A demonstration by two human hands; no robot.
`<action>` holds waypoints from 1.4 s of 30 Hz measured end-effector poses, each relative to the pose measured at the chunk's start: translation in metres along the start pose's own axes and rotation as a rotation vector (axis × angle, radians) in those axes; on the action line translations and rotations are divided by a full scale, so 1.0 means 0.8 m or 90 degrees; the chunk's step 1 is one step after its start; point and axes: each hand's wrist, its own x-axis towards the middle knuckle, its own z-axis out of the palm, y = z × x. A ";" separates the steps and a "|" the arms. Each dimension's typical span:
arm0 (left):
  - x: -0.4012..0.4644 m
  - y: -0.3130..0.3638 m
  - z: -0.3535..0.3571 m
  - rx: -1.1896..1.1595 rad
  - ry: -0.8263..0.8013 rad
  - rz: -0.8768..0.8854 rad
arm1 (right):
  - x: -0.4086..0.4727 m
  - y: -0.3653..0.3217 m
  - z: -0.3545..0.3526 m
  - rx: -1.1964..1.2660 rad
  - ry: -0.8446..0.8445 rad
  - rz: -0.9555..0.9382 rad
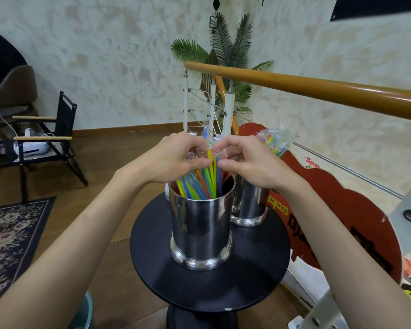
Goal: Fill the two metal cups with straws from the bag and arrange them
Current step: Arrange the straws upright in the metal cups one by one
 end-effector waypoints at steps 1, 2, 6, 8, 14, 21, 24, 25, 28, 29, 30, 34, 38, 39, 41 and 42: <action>0.000 0.000 0.000 -0.002 -0.001 -0.001 | 0.000 0.000 0.000 0.002 -0.002 -0.001; 0.000 0.000 0.001 -0.004 -0.001 -0.001 | 0.000 -0.001 0.000 0.007 -0.003 0.000; -0.001 0.002 -0.001 -0.015 0.022 -0.003 | 0.000 -0.001 -0.003 0.041 -0.019 0.021; -0.001 0.002 -0.002 -0.034 0.044 -0.003 | 0.000 0.000 -0.004 0.044 -0.022 0.026; 0.000 0.005 -0.003 -0.041 0.080 -0.002 | 0.000 0.001 -0.003 0.006 0.001 0.015; 0.001 0.003 0.001 -0.034 0.078 -0.018 | 0.000 0.000 -0.003 -0.007 0.005 0.023; 0.002 0.007 0.005 -0.023 0.072 -0.024 | 0.000 -0.001 0.000 0.009 0.013 0.026; 0.002 0.007 0.007 -0.020 0.069 -0.025 | 0.000 -0.002 0.000 0.013 0.018 0.026; 0.001 0.009 0.008 -0.019 0.067 -0.026 | -0.001 -0.003 0.003 0.015 0.040 0.018; 0.000 0.009 0.007 -0.025 0.067 -0.023 | -0.001 -0.003 0.003 0.014 0.052 0.016; 0.000 0.010 0.006 -0.033 0.066 -0.018 | -0.001 -0.003 0.002 0.013 0.065 0.015; 0.000 0.008 0.002 -0.070 0.069 0.003 | -0.002 -0.004 0.001 0.018 0.102 0.009; 0.002 0.006 0.004 -0.081 0.074 0.016 | -0.003 -0.006 0.000 0.032 0.119 0.001; 0.002 0.006 0.005 -0.088 0.075 0.020 | -0.003 -0.006 -0.001 0.040 0.119 0.004; 0.003 0.005 0.007 -0.093 0.077 0.019 | -0.004 -0.007 -0.002 0.053 0.115 0.012; 0.003 0.005 0.008 -0.091 0.079 0.016 | -0.004 -0.007 -0.002 0.058 0.114 0.016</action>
